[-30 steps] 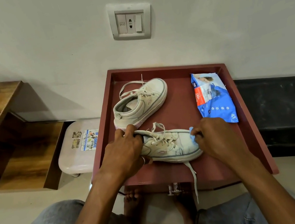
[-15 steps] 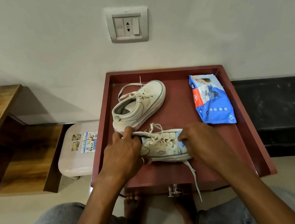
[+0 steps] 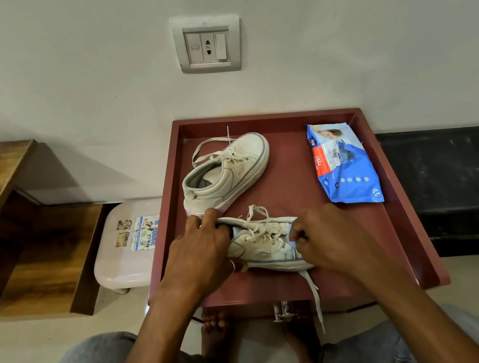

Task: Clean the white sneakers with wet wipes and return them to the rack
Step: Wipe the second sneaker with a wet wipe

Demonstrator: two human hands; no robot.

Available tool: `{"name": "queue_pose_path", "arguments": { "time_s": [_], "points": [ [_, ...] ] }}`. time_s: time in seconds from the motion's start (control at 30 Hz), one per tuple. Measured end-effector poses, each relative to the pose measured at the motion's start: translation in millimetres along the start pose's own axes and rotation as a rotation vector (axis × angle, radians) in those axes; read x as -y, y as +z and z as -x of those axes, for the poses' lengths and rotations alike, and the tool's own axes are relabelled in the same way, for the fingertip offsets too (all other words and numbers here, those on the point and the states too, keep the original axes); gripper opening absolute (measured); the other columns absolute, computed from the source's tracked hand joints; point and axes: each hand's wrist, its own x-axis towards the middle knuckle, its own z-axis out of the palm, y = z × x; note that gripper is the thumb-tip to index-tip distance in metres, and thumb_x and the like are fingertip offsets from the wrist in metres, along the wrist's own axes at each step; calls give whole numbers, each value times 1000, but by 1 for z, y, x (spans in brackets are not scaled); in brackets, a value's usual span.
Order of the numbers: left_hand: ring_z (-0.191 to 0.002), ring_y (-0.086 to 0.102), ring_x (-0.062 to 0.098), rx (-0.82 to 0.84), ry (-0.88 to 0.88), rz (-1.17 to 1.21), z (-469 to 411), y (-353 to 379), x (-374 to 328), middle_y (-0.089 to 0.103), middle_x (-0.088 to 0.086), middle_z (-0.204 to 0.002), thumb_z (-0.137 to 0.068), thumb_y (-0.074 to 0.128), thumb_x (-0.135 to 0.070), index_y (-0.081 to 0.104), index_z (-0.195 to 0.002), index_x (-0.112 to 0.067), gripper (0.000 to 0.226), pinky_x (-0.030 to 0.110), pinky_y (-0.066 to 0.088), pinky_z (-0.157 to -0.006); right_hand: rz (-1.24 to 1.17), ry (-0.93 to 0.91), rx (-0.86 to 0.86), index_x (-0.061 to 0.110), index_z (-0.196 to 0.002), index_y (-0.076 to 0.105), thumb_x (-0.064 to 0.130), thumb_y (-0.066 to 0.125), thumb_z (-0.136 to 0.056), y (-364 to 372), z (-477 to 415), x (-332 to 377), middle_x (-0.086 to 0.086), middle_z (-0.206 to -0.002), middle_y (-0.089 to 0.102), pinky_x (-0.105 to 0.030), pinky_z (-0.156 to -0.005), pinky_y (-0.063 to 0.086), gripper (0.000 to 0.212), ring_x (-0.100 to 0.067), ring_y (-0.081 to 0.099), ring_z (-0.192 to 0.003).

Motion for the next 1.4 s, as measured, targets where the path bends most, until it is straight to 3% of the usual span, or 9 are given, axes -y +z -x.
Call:
{"name": "queue_pose_path", "arguments": {
  "time_s": [0.1, 0.23, 0.33, 0.43, 0.67, 0.77, 0.9, 1.1, 1.4],
  "points": [
    [-125, 39, 19, -16, 13, 47, 1, -1, 1, 35, -3, -143, -82, 73, -54, 51, -140, -25, 68, 33, 55, -86, -79, 75, 6, 25, -78, 77, 19, 68, -78, -20, 11, -16, 8, -79, 73, -27, -67, 54, 10, -4, 62, -63],
    [-141, 27, 23, -10, 37, 83, 8, -8, 6, 22, 0, -158, -76, 79, -54, 51, -140, -26, 75, 41, 44, -109, -194, 123, -314, 23, -74, 75, 23, 70, -85, -33, 19, -36, 14, -65, 69, -5, -63, 43, 12, 4, 63, -67],
    [-134, 38, 24, -133, 96, 166, 21, -15, 18, 36, 1, -152, -68, 88, -45, 66, -119, -29, 57, 39, 49, -100, -269, 177, -482, 19, -74, 73, 21, 71, -87, -35, 18, -44, 22, -66, 63, 1, -62, 41, 14, 13, 60, -74],
    [-117, 52, 22, -222, 150, 183, 31, -11, 33, 55, 0, -132, -63, 91, -44, 73, -109, -30, 51, 32, 50, -86, -265, 230, -525, 20, -79, 71, 25, 71, -87, -33, 14, -48, 19, -68, 62, -3, -59, 40, 10, 9, 61, -69],
    [-119, 59, 15, -117, 240, 240, 10, 3, 30, 65, -6, -127, -87, 68, -46, 75, -109, -21, 34, 36, 54, -94, -204, 140, -402, 14, -83, 76, 20, 70, -88, -20, 16, -49, 4, -82, 74, -23, -73, 54, 9, -4, 63, -73],
    [-79, 60, -5, -107, 184, 483, 6, -4, 25, 66, -25, -94, -94, 65, -44, 75, -100, -24, 23, 22, 49, -65, -256, 166, -475, 16, -81, 75, 15, 69, -88, -26, 18, -50, 11, -79, 71, -7, -69, 45, 10, 2, 63, -73],
    [-43, 50, 3, -102, 0, 744, 8, -17, 22, 60, -8, -53, -95, 57, -50, 67, -76, -27, 31, 17, 37, -43, -377, 173, -555, 16, -88, 75, 13, 69, -88, -31, 19, -47, 9, -82, 70, -2, -71, 45, 7, 3, 63, -78],
    [-39, 45, 6, -78, -40, 689, 7, -16, 19, 53, -8, -45, -95, 52, -53, 60, -65, -23, 43, 20, 34, -42, -294, 71, -490, 13, -102, 76, 9, 68, -88, -16, 11, -37, 0, -98, 74, -16, -82, 48, 17, -9, 66, -90],
    [-41, 47, 9, -146, -64, 624, 1, -10, 24, 52, -1, -47, -97, 52, -53, 56, -63, -15, 51, 24, 33, -45, -41, 1, -590, 7, -95, 75, 1, 71, -82, 17, 21, 13, -6, -88, 66, -36, -59, 55, 14, -25, 62, -77]
  ]
}}
